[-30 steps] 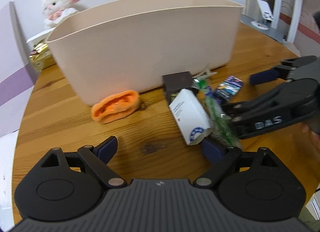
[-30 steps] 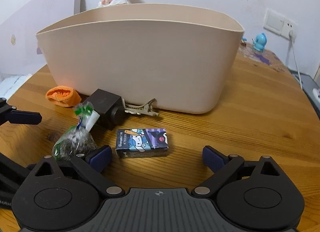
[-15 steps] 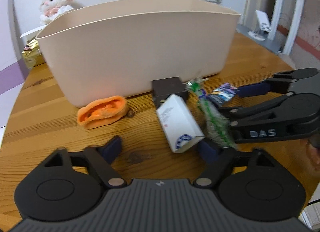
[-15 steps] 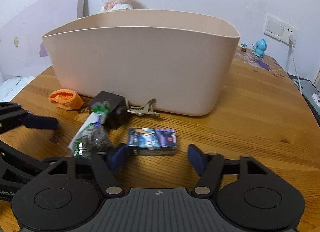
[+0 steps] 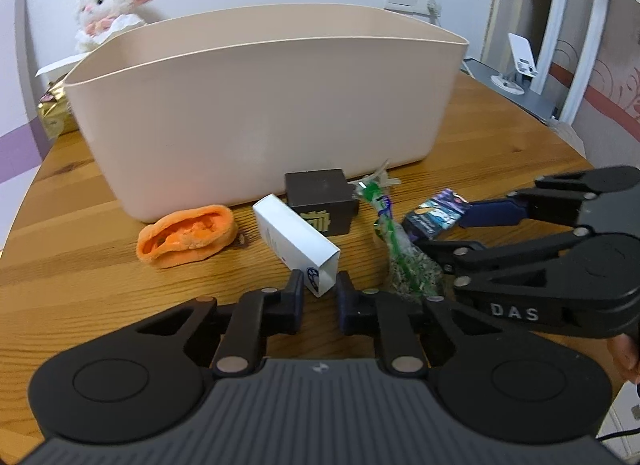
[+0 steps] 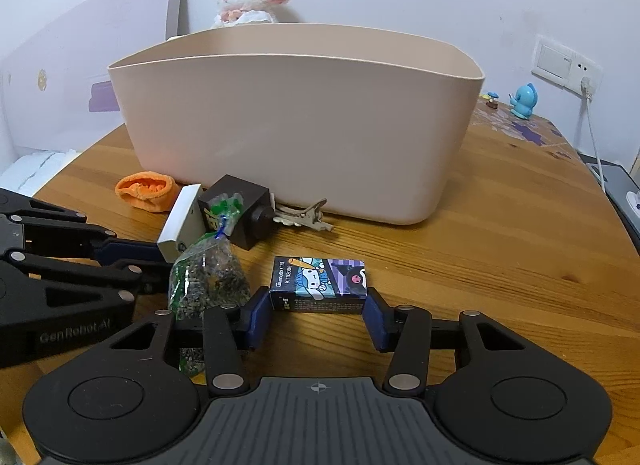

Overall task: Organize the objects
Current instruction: 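Grasp the white box with left gripper while right grasps the dark snack box, then lower the white box into bin with left gripper while right drops snack box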

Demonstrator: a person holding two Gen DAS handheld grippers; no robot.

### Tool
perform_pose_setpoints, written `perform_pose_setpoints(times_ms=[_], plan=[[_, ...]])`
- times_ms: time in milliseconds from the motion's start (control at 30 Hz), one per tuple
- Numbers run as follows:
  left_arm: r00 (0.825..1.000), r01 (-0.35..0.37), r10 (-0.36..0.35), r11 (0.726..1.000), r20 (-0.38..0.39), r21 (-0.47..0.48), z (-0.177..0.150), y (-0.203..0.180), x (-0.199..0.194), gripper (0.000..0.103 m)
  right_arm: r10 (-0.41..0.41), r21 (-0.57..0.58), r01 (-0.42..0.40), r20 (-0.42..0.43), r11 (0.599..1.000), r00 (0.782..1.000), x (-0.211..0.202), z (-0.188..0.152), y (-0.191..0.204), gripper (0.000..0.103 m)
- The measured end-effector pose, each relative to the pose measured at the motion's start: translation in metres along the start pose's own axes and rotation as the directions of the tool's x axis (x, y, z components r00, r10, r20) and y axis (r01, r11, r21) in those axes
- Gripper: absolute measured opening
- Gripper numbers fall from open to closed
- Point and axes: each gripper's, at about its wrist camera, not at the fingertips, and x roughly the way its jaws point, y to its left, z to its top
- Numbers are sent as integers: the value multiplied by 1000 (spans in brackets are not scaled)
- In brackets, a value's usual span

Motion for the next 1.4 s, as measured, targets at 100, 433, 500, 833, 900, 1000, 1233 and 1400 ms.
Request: perform_pose_setpoints(times_ms=[100,433,500,833,900,1000,1233,1400], plan=[[1000,-5,5,1000,-3,-11,-2,2,-3,15,4,5,-4,4,1000,1000,-4,-1,0,45],[1000,-7,7,999,-2,-54,-8,4,-22,12,5,17,-7,63,1000,998,-32,0,-1,46],[1000,-12,12,998,3,-57,-10,4,-29,12,6,19,-8,80,1000,997,-40,1,-2,46],[995,-43,50,996,92,-76,-9,4,-82,12,4,30,-10,201,1000,980,-91,10,-7,46],[990,-55,63,996,122,-68,-5,2,-94,12,-1,33,-7,239,999,971,-103,15,-8,46],[982,-70,80,996,170,-62,5,0,-113,12,-9,37,-2,291,999,957,-120,24,-11,46],[957,-110,117,993,266,-42,43,1,-138,12,-27,51,9,377,999,926,-139,55,-19,46],[947,-144,149,989,284,-36,77,9,-129,12,-36,50,17,404,999,914,-132,80,-20,46]])
